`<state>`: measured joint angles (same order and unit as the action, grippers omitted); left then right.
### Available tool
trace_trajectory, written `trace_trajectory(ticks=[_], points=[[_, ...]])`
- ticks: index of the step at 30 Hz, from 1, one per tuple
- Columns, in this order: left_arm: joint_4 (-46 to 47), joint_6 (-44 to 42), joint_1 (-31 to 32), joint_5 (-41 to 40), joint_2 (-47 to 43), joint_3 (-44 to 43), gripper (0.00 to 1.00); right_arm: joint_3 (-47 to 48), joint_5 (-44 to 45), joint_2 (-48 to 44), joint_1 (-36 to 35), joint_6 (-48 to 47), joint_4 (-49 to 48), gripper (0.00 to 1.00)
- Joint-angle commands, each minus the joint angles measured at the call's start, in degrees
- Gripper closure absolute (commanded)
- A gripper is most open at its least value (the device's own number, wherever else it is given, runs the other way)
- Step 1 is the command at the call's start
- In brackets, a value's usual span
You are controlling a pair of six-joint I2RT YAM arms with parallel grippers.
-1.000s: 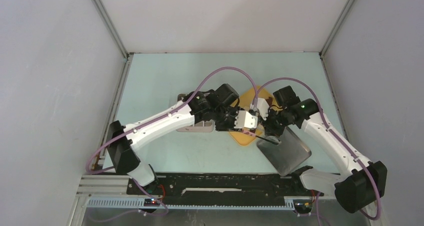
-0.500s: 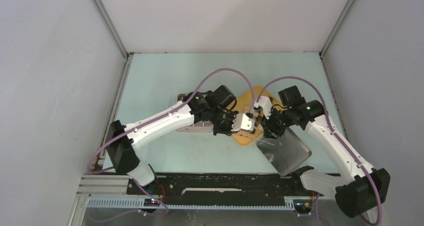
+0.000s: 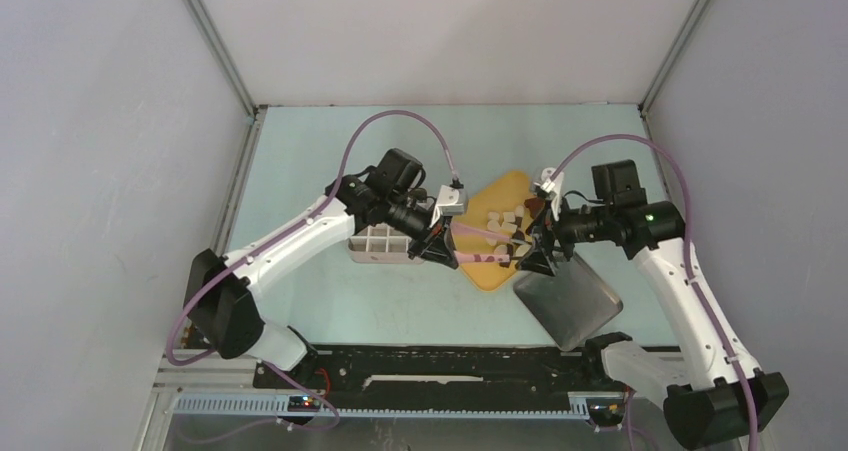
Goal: Pack the chocolate
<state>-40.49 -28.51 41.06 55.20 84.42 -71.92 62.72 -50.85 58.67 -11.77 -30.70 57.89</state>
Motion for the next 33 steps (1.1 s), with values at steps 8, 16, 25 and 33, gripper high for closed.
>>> trace_trajectory(ticks=[8, 16, 25, 33], points=[[2.7, 3.7, -1.0, 13.6, 3.3, -1.9, 1.00, 1.2, 2.3, 3.7, -7.4, -8.7, 1.4, 0.15], [0.7, 2.2, -1.6, 15.5, 5.2, -2.6, 1.00, -1.0, 4.4, 2.6, -7.4, -8.8, 1.3, 0.29], [0.3, 1.4, -2.1, 14.4, 5.9, -2.5, 1.00, -1.6, 4.3, 3.3, -7.4, -8.3, 1.4, 0.51], [6.8, 4.8, -2.9, -6.4, 0.1, 2.3, 0.44, -1.5, 9.2, 5.0, -6.9, -5.3, -1.8, 0.66]])
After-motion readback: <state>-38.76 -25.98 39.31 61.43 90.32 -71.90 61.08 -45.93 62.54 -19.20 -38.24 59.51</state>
